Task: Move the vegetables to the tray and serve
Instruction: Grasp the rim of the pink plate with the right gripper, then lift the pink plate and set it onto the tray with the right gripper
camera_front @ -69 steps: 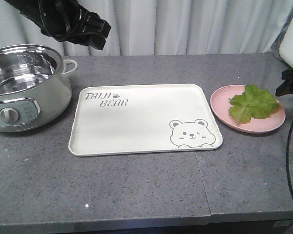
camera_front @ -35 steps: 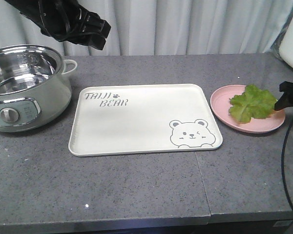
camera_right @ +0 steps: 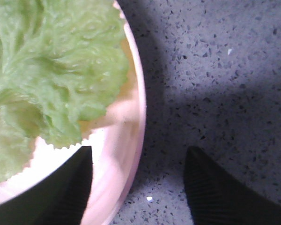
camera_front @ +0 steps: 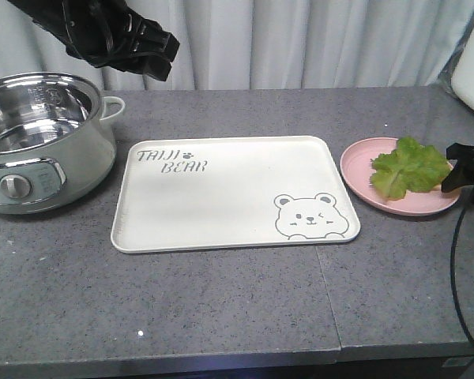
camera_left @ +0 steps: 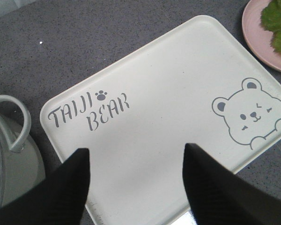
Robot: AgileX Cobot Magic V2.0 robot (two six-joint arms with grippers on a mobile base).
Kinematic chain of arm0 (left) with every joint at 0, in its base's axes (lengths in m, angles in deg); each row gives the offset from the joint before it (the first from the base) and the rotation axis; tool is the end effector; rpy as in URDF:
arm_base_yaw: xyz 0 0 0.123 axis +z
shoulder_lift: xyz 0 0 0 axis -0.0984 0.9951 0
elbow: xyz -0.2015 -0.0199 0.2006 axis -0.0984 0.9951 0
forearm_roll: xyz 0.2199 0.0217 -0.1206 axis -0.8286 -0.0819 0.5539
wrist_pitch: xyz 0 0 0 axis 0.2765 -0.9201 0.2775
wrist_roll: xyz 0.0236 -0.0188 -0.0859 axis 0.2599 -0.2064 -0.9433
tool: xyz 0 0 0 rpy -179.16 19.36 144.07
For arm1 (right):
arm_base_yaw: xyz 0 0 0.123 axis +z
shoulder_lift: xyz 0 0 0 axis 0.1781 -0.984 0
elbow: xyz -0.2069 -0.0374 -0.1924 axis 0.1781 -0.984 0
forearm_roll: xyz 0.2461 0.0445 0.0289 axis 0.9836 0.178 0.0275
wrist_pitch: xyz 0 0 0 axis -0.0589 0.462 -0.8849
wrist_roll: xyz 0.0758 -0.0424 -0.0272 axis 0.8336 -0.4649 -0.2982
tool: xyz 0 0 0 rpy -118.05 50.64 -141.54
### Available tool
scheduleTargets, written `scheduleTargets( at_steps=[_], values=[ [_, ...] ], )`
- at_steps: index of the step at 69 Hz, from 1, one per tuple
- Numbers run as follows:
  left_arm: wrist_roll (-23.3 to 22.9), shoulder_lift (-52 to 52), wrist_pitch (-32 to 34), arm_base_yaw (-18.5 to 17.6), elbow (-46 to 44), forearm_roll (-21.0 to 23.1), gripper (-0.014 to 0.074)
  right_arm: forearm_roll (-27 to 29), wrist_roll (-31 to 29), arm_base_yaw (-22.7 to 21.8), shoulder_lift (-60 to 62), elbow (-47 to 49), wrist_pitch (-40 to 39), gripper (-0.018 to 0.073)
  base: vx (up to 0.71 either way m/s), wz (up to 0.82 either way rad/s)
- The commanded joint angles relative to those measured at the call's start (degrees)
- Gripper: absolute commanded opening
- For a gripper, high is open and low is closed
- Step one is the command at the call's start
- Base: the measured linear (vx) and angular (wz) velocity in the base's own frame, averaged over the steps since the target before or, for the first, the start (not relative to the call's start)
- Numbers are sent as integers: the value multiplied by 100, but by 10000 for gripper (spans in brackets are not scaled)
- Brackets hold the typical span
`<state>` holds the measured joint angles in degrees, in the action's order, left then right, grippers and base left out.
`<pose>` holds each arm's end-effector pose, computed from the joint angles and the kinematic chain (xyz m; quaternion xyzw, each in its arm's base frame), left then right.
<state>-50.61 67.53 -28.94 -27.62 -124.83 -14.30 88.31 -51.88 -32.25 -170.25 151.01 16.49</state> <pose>0.3571 -0.1525 0.4390 0.2108 0.9121 -0.0997 0.3371 0.4232 -0.1337 0.2119 0.1101 0.9665 0.1539 0.1736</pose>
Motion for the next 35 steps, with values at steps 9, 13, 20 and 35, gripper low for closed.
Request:
scheduleTargets(
  at_steps=[9,13,20,35],
  values=[
    [-57,-246,112,-16,-162,68,412,132,-22,-16,284,155,-4,180,0,0],
    [-57,-246,112,-16,-162,68,412,137,-22,-16,284,155,-4,125,0,0],
    [-57,-246,112,-16,-162,68,412,137,-23,-16,284,155,-4,16,0,0],
    [-57,-246,112,-16,-162,68,412,304,-17,-64,284,155,-42,-9,0,0]
  ],
)
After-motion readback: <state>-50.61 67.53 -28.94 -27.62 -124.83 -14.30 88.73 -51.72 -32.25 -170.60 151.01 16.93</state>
